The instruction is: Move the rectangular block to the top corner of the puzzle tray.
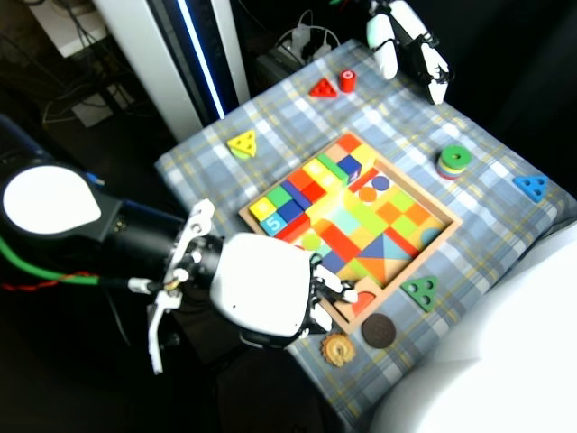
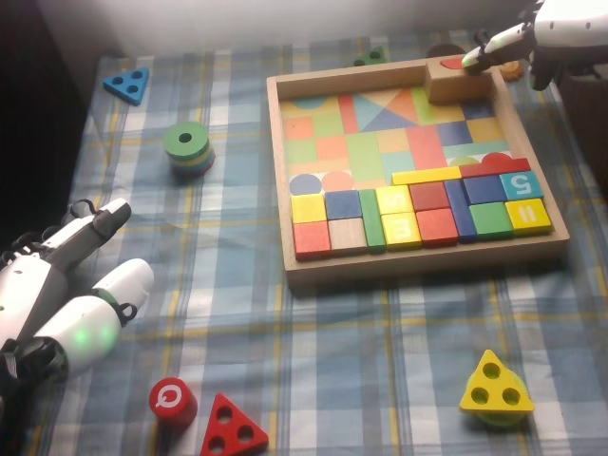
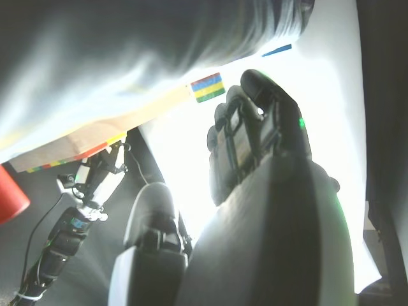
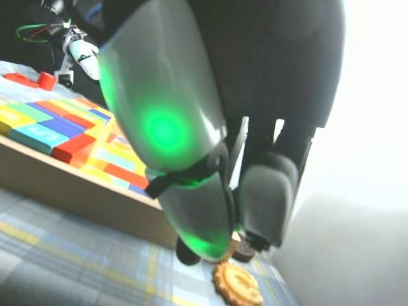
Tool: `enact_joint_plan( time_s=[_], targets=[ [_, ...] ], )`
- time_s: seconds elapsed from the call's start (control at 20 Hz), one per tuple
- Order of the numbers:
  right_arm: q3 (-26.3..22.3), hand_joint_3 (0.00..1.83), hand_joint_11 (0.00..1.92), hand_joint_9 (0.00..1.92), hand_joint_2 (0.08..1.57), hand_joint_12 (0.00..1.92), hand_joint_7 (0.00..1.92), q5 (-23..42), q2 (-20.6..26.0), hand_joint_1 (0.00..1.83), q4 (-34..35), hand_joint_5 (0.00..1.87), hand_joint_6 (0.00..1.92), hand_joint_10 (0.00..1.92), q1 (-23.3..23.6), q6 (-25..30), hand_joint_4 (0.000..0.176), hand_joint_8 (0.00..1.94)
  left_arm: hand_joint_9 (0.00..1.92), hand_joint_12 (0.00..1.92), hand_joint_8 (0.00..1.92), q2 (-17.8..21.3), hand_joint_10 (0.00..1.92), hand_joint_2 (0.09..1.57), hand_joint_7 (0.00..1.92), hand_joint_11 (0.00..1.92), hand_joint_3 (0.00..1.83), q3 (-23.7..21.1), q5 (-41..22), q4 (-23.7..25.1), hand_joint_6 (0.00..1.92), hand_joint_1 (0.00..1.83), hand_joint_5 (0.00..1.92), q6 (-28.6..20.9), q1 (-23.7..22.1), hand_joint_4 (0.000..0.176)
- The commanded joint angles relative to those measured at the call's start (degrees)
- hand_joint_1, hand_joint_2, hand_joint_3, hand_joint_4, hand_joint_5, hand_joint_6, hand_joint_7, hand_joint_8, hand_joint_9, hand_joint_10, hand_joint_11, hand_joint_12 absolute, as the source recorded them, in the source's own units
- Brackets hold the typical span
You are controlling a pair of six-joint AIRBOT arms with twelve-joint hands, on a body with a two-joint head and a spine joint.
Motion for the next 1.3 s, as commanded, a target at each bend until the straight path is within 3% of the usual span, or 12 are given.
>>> enact_joint_plan(
  time_s=[0.0,0.05,0.1,0.35,0.45,0.55,0.8,0.85,0.9,1.05,1.15,1.25],
  targets=[
    [0.65,0.0,1.45,1.36,1.16,1.92,1.17,-1.8,-0.52,1.7,0.28,0.42,0.0,1.92,-0.03,-0.6,0.0,1.94,0.33,1.02,0.0,0.14,0.01,1.37,0.38,0.0,0.0,0.0,-6.16,2.62,0.0,0.24,0.35,-0.41,-0.29,0.023],
    [1.05,0.0,1.46,1.37,1.16,1.92,1.18,-1.86,-0.64,1.71,0.53,0.41,0.0,1.92,-0.03,-0.6,0.0,1.94,0.33,1.03,0.0,0.14,0.01,1.37,0.38,0.0,0.0,0.0,-6.18,2.62,0.0,0.24,0.35,-0.42,-0.29,0.025],
    [1.3,0.0,1.48,1.4,1.16,1.92,1.21,-1.93,-0.69,1.71,0.77,0.42,0.0,1.92,-0.03,-0.6,0.0,1.94,0.33,1.0,0.0,0.14,0.01,1.36,0.38,0.0,0.0,0.0,-6.2,2.62,0.0,0.21,0.35,-0.42,-0.29,0.039],
    [2.13,0.0,1.51,1.43,1.18,1.92,1.23,-2.53,-1.33,1.68,0.1,0.4,0.0,1.92,-0.06,-0.61,0.0,1.94,0.31,0.82,0.0,0.16,0.0,1.37,0.37,0.0,0.0,-0.02,-6.27,2.62,0.0,0.19,0.34,-0.44,-0.29,0.045],
    [2.38,0.0,1.51,1.42,1.18,1.92,1.23,-2.66,-1.39,1.67,0.08,0.41,0.0,1.92,-0.07,-0.61,0.0,1.94,0.33,0.94,0.0,0.16,0.01,1.36,0.38,0.0,0.0,-0.02,-6.27,2.62,0.0,0.22,0.36,-0.45,-0.29,0.033],
    [2.4,0.01,1.52,1.43,1.21,1.92,1.21,-2.87,-1.35,1.63,0.11,0.4,0.0,1.92,-0.06,-0.61,0.0,1.94,0.33,1.01,0.0,0.14,0.01,1.36,0.37,0.0,0.0,-0.03,-6.27,2.59,0.0,0.21,0.35,-0.45,-0.28,0.039],
    [2.1,0.0,1.53,1.46,1.18,1.92,1.21,-2.87,-1.35,1.73,0.71,0.4,0.0,1.92,-0.06,-0.61,0.0,1.94,0.31,0.87,0.0,0.11,0.0,1.37,0.37,0.0,0.0,-0.03,-6.27,2.52,0.0,0.23,0.34,-0.45,-0.26,0.033],
    [1.98,0.0,1.5,1.43,1.18,1.92,1.19,-2.87,-1.34,1.73,0.86,0.39,0.0,1.92,0.05,-0.61,0.0,1.94,0.3,0.86,0.0,0.11,0.0,1.37,0.36,0.0,0.0,-0.03,-6.27,2.52,0.0,0.21,0.34,-0.45,-0.26,0.044],
    [1.73,0.0,1.49,1.42,1.17,1.92,1.17,-2.87,-1.28,1.74,1.29,0.4,0.0,1.92,0.6,-0.62,0.0,1.94,0.31,0.89,0.0,0.11,0.0,1.37,0.37,0.0,0.0,-0.03,-6.27,2.52,0.0,0.23,0.35,-0.45,-0.26,0.023],
    [0.05,0.0,1.57,1.5,1.16,1.92,1.27,-2.87,-0.26,1.79,2.23,0.4,0.0,1.92,2.24,-0.62,0.0,1.94,0.31,0.88,0.0,0.11,0.0,1.37,0.37,0.0,0.0,-0.04,-6.28,2.49,0.0,0.23,0.34,-0.45,-0.25,0.032],
    [-1.8,0.0,1.54,1.48,1.14,1.92,1.26,-2.87,1.13,1.82,5.1,0.39,0.0,1.92,3.16,-3.26,0.0,1.94,0.31,0.83,0.0,0.1,0.0,1.38,0.37,0.0,0.0,-0.04,-6.29,2.49,0.0,0.22,0.34,-0.46,-0.24,0.017],
    [-2.74,0.0,1.56,1.5,1.14,1.92,1.3,-2.87,1.98,1.83,8.59,0.38,0.0,1.92,3.54,-6.42,0.0,1.94,0.31,0.86,0.0,0.08,0.0,1.38,0.37,0.0,0.0,-0.02,-6.29,2.47,0.0,0.2,0.33,-0.49,-0.24,0.024]
  ],
)
